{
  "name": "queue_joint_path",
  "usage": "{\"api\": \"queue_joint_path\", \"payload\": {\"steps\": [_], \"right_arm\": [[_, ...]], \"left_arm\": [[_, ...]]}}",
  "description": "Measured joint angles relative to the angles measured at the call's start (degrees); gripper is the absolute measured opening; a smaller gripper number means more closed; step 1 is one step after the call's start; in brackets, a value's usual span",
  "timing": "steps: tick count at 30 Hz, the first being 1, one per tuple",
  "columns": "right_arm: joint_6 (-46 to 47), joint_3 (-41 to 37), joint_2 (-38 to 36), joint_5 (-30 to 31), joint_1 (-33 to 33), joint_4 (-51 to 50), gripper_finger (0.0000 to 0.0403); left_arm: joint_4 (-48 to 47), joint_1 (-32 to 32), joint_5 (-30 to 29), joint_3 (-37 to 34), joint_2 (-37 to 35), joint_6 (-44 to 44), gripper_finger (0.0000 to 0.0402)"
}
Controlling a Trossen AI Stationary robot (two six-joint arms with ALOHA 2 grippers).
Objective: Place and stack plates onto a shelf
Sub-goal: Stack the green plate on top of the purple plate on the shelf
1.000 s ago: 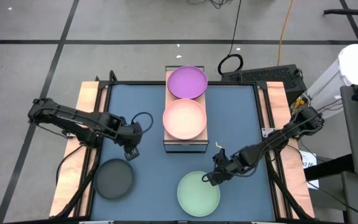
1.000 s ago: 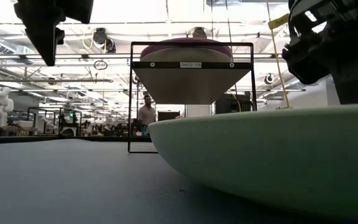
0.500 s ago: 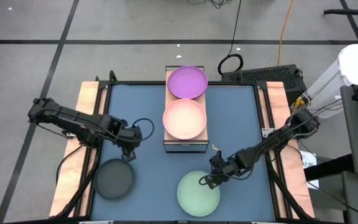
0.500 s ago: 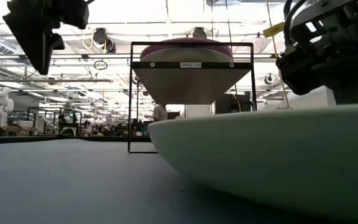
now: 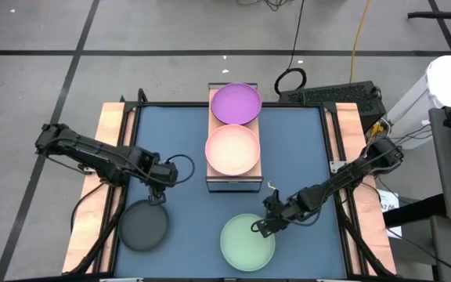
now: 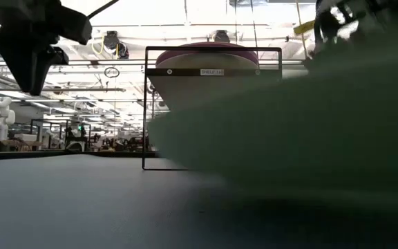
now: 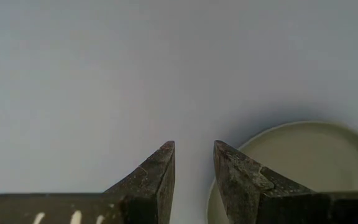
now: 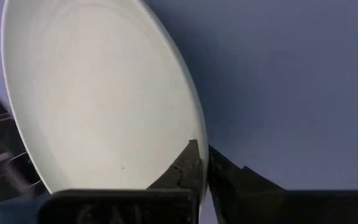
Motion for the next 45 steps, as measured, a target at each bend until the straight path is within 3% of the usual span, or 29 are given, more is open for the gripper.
{"api": "queue_joint_path", "payload": {"steps": [12,18,24,34,45], "right_arm": [[2.9,0.0,-10.3,0.6,0.0,-1.6,0.0001],[4.3,0.7,-17.6,6.4,-0.5,-3.3,0.0001],[2.0,8.5,-21.2,6.1,-3.2,-19.9,0.0001],[-5.4,22.5,-22.3,4.6,-11.2,-35.7,0.0],[-12.8,27.8,-22.2,0.7,-18.5,-38.5,0.0]], "left_arm": [[0.3,0.0,3.2,-1.4,0.0,7.3,0.0123],[0.4,0.0,2.4,-1.4,0.0,7.5,0.0197],[1.4,0.0,0.4,-1.4,0.0,8.8,0.0247],[2.8,0.0,0.4,-1.4,0.0,10.1,0.025],[4.3,0.0,1.6,-1.4,0.0,10.5,0.025]]}}
